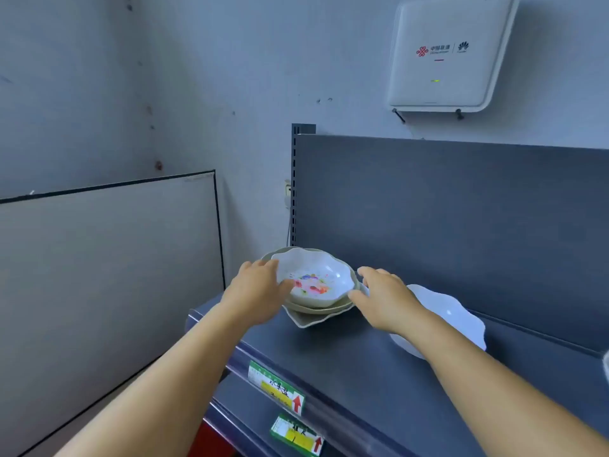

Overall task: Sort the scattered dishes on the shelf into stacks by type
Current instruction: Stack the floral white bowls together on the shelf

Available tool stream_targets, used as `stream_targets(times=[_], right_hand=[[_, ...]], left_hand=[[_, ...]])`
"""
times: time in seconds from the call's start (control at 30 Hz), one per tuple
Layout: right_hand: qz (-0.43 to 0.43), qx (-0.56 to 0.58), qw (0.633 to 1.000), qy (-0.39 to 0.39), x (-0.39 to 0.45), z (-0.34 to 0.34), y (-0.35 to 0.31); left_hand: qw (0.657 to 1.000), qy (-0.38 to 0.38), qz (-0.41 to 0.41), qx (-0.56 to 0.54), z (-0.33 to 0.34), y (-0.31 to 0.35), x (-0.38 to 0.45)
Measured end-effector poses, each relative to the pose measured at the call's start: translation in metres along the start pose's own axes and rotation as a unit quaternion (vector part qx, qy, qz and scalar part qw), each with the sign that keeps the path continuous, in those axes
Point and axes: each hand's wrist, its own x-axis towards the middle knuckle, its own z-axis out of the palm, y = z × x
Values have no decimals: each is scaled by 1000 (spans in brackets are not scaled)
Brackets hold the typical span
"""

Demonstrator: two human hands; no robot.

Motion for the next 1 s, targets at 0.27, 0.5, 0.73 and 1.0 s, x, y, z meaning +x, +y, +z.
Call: stream_targets(times=[0.27,0.5,0.73,1.0], right_hand=[[20,-43,999,-27,34,13,-3],[36,3,999,10,38,19,-7],[25,158,982,103,20,8,4],[37,200,961,190,-41,-36,47]], left_hand=[[996,36,-76,38,7,1,26],[989,72,-125,-22,8,4,28],[967,160,-69,-183,5,16,10],[937,142,30,-319,23,66,-17]])
